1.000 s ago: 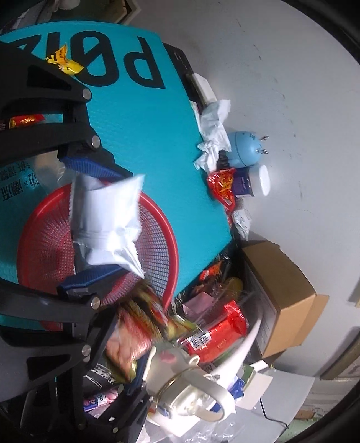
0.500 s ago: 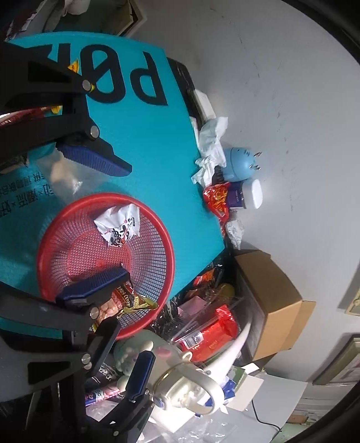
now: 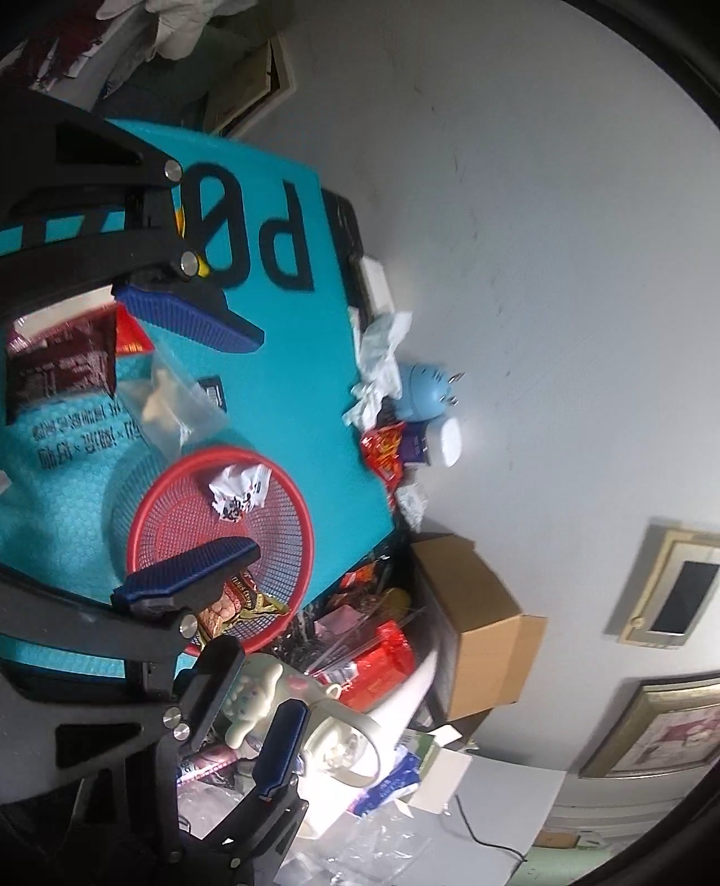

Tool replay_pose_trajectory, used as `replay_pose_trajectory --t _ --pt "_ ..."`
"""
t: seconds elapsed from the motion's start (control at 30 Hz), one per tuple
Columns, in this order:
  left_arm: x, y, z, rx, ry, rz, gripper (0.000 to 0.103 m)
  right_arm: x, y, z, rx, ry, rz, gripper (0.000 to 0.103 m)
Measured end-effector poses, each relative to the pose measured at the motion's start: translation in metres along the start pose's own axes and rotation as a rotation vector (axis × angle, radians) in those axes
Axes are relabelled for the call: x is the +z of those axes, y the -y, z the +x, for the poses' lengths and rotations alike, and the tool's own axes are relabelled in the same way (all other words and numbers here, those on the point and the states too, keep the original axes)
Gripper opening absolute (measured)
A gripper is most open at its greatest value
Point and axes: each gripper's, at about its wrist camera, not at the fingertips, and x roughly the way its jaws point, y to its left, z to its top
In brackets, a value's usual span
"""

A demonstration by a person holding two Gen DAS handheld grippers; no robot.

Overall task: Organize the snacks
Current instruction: 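Open both tools to drop the packets into the red basket, then return to the pile and grasp the small white-and-red snack with the right tool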

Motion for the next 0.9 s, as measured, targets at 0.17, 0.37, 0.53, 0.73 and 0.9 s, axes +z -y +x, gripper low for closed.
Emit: replay_pose_trajectory --t 0.17,0.37,0.53,0.73,0.9 --pt "-0.005 -0.009 -0.03 0.029 0.039 -0.02 0.068 0.003 -0.017 -0.021 0.033 0.038 -0.025 0.062" --pt "-0.016 -0.02 -0.065 0.074 0.085 -0.053 0.068 0.002 -0.036 -0.042 0.074 0.07 -0.066 0.062" --pt "-0.03 -0.029 -0.085 0.104 0.085 -0.092 0.068 -0.002 -0.055 -0.054 0.126 0.083 -0.105 0.062" --pt "-0.051 -0.038 -0.106 0.156 0.084 -0.115 0.068 -0.013 -0.076 -0.058 0.193 0.068 -0.139 0.062" --pt "-0.07 -0.043 -0.118 0.203 0.072 -0.13 0.068 -0.024 -0.091 -0.054 0.246 0.038 -0.164 0.062"
